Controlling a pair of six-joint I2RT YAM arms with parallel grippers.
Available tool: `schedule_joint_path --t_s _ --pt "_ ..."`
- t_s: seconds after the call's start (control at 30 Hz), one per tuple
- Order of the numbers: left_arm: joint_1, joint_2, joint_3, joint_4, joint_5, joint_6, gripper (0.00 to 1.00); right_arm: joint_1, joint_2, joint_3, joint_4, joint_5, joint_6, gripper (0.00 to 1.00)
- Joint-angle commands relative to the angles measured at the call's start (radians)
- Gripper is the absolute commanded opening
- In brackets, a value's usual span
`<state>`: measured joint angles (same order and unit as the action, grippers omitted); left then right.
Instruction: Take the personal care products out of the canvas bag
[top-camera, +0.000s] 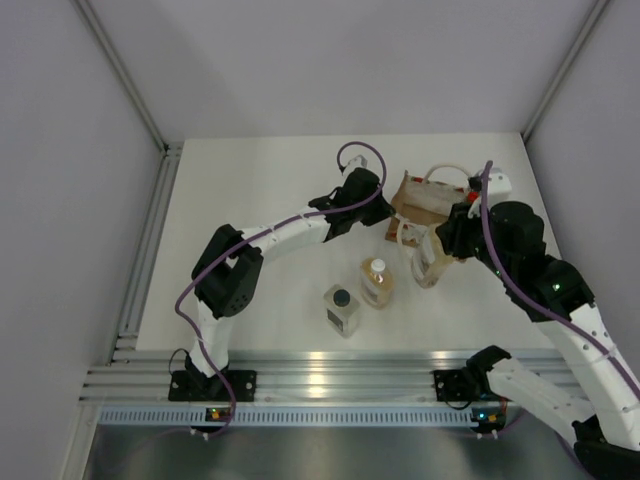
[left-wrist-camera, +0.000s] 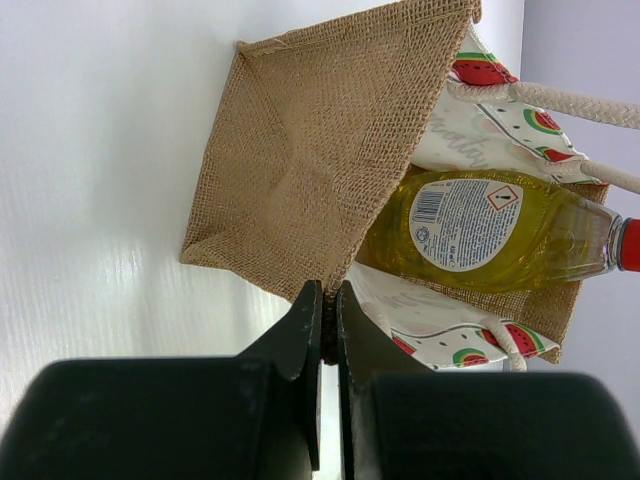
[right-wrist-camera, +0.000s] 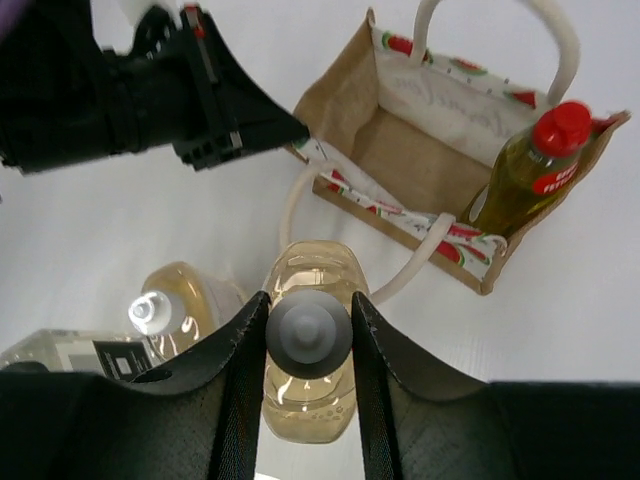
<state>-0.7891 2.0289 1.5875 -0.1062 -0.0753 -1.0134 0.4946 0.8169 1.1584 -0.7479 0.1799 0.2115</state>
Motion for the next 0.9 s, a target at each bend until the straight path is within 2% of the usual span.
schedule_joint_path --t_s 0.0,0.3,0.43,0.67,0.87 --pt "0.01 -0.033 0.017 -0.027 -0.021 0.016 0.0 0.009 -0.1 -0.083 0.222 -0.042 0.045 0.0" --pt "0.01 -0.03 0.02 -0.026 -0.02 0.009 0.0 0.03 -0.142 -0.259 0.309 -0.046 0.042 0.0" --pt "0.01 -0.03 0.02 -0.027 -0.023 0.01 0.0 0.05 -0.169 -0.348 0.418 -0.039 0.049 0.0" --pt "0.01 -0.03 0.02 -0.027 -0.024 0.009 0.0 0.139 -0.179 -0.479 0.55 0.091 0.063 0.0" --pt "0.01 -0.032 0.02 -0.027 -0.026 0.012 0.0 0.216 -0.096 -0.479 0.547 0.222 0.069 0.0"
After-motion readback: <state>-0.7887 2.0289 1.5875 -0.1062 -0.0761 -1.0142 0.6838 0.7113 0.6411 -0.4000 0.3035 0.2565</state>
